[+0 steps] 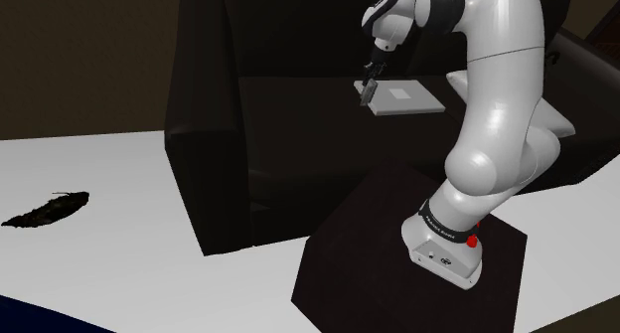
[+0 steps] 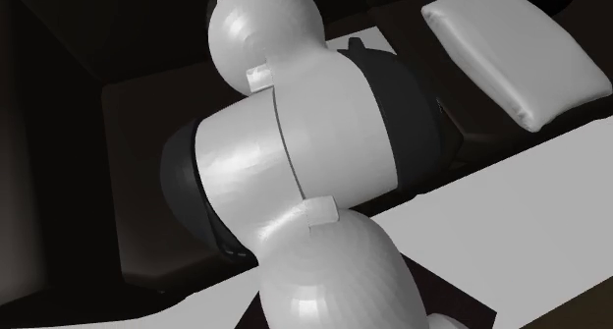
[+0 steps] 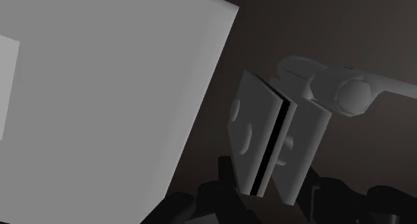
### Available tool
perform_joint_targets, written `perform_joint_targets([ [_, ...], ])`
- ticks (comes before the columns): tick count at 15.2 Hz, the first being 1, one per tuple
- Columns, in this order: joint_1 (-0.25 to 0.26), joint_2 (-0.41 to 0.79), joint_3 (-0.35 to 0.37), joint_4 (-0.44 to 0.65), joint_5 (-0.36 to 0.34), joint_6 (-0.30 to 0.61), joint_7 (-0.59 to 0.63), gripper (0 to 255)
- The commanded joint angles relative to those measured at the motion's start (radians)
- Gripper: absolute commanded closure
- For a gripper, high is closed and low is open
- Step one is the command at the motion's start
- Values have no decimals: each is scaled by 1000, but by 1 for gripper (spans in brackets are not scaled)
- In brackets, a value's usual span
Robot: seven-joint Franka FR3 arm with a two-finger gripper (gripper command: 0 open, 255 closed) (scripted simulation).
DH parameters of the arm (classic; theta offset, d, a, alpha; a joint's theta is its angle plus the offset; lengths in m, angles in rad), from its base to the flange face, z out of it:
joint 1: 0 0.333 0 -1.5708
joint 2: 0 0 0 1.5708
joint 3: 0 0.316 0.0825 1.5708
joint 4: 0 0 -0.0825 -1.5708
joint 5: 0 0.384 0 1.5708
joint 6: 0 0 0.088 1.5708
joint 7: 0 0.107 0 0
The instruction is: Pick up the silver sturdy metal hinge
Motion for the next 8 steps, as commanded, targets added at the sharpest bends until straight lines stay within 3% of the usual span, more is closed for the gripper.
perform_joint_targets([
  [1, 4, -14, -5, 3, -8, -16, 7, 255],
  [8, 12, -50, -20, 17, -29, -63, 23, 255],
])
